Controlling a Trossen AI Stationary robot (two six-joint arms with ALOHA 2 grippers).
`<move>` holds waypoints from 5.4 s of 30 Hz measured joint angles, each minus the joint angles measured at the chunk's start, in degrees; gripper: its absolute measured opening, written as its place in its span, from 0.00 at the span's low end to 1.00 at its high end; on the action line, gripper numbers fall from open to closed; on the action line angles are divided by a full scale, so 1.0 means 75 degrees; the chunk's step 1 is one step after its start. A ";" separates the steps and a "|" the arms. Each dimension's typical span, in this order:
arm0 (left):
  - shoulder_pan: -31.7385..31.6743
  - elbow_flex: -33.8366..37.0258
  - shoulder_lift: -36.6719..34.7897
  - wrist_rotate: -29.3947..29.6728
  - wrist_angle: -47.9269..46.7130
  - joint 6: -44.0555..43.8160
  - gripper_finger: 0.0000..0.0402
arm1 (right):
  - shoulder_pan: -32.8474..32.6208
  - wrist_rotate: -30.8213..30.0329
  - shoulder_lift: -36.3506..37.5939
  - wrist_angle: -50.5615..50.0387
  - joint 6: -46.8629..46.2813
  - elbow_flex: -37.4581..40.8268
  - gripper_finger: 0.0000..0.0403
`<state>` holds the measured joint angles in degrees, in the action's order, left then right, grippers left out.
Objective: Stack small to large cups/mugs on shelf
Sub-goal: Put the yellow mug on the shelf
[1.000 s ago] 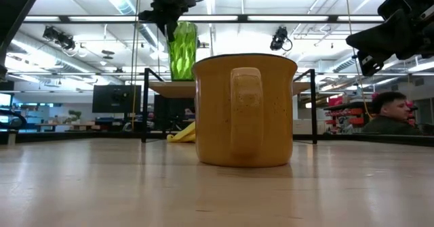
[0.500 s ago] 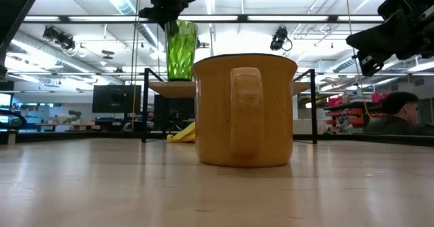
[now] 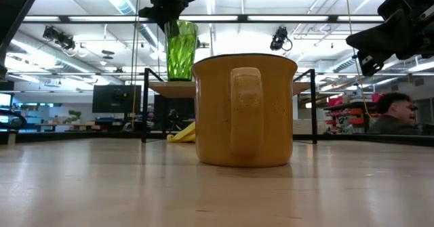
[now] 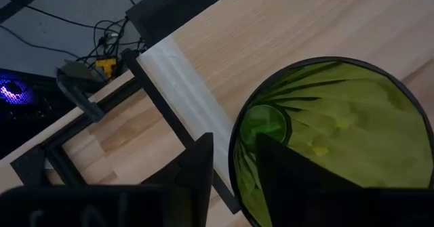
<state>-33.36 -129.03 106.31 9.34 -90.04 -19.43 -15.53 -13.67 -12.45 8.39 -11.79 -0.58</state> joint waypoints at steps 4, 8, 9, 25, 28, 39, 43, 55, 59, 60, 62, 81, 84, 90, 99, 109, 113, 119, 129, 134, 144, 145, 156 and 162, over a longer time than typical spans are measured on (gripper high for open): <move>0.0020 0.0000 -0.0135 -0.0017 0.0000 0.0078 0.34 | -0.0002 0.0000 0.0000 -0.0001 0.0000 0.0000 0.03; 0.0020 -0.0003 -0.0413 -0.0020 0.0003 0.0078 0.37 | -0.0003 0.0003 0.0000 -0.0007 -0.0002 0.0000 0.03; 0.0020 -0.0003 -0.0503 -0.0012 0.0003 0.0075 0.37 | -0.0002 0.0000 0.0000 -0.0015 -0.0003 0.0000 0.03; 0.1335 0.0009 -0.1887 0.0204 0.0003 -0.0060 0.36 | -0.0003 0.0003 0.0000 -0.0017 -0.0209 0.0000 0.03; 0.2047 0.0009 -0.2036 0.0780 0.0003 -0.0065 0.35 | -0.0003 0.0003 0.0000 -0.0015 -0.0233 0.0000 0.03; 0.4463 0.0012 -0.2173 0.2605 0.0003 -0.0650 0.33 | -0.0003 0.0003 0.0000 0.0009 -0.0240 0.0000 0.03; 0.5181 0.0012 -0.2173 0.3270 0.0006 -0.0782 0.32 | -0.0003 0.0005 0.0000 0.0012 -0.0485 0.0000 0.03; 0.5790 0.1428 -0.3202 0.5543 0.0019 -0.1755 0.26 | -0.0003 0.0161 0.0000 0.0014 -0.0835 0.0000 0.03; 0.5596 0.3625 -0.4394 0.5518 -0.0017 -0.2813 0.25 | -0.0003 0.0326 0.0000 0.0014 -0.0891 0.0000 0.03; 0.5584 0.4134 -0.4662 0.5349 -0.0011 -0.3135 0.25 | -0.0003 0.0378 0.0000 0.0014 -0.0891 0.0000 0.03; 0.5639 0.5098 -0.5145 0.5041 0.0027 -0.3893 0.25 | -0.0003 0.0485 0.0000 0.0024 -0.0889 0.0000 0.03; 0.8381 1.0388 -0.6541 0.6681 0.4023 -0.5325 0.24 | -0.0953 0.2670 -0.0722 0.1993 -0.0336 -0.0941 0.03; 0.8435 1.0557 -0.6541 0.6946 0.4021 -0.5377 0.24 | -0.1515 0.2426 -0.1532 0.1949 0.0085 -0.1532 0.03; 0.8434 1.0751 -0.6548 0.6916 0.4043 -0.5527 0.20 | -0.2779 0.0639 -0.3486 0.1378 0.0806 -0.2672 0.03; 0.8842 1.1462 -0.7181 0.6827 0.4219 -0.5529 0.13 | -0.4906 -0.2750 -0.5294 0.1504 0.0451 -0.3464 0.03; 0.9556 1.2744 -0.8463 0.7130 0.6320 -0.4333 0.07 | -0.5751 -0.5149 -0.8228 0.3503 0.0176 -0.3897 0.03; 0.9580 1.2989 -0.8537 0.6608 0.7865 -0.2925 0.08 | -0.5455 -0.5442 -0.9362 0.3440 0.0350 -0.4773 0.03; 0.9576 1.3529 -0.8474 0.5797 0.9710 -0.1562 0.10 | -0.4943 -0.5371 -1.0686 0.2768 0.0456 -0.6046 0.03; 0.9573 1.4961 -0.8473 0.4920 1.2161 -0.1254 0.13 | -0.4233 -0.3802 -1.1755 0.3094 -0.0815 -0.6292 0.03; 0.9573 1.5122 -0.8473 0.4919 1.2580 -0.1254 0.14 | -0.4097 -0.3339 -1.2022 0.3374 -0.0817 -0.6298 0.04; 0.9573 1.5122 -0.8470 0.4919 1.2742 -0.1234 0.16 | -0.3706 -0.3312 -1.3065 0.3855 -0.1063 -0.6530 0.15; 0.9573 1.5122 -0.8470 0.4919 1.2753 -0.1234 0.16 | -0.3643 -0.3312 -1.3134 0.3855 -0.1063 -0.6597 0.16; 0.9573 1.5122 -0.8419 0.4919 1.2819 -0.1240 0.18 | -0.3449 -0.4142 -1.3272 0.2621 -0.2027 -0.6904 0.23; 0.9573 1.5122 -0.8029 0.4916 1.2970 -0.1318 0.17 | -0.3410 -0.4173 -1.3269 0.2538 -0.2065 -0.6901 0.23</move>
<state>38.44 -15.62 46.10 46.22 7.24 -29.32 -41.11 -44.97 -111.97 27.42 -27.28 -52.34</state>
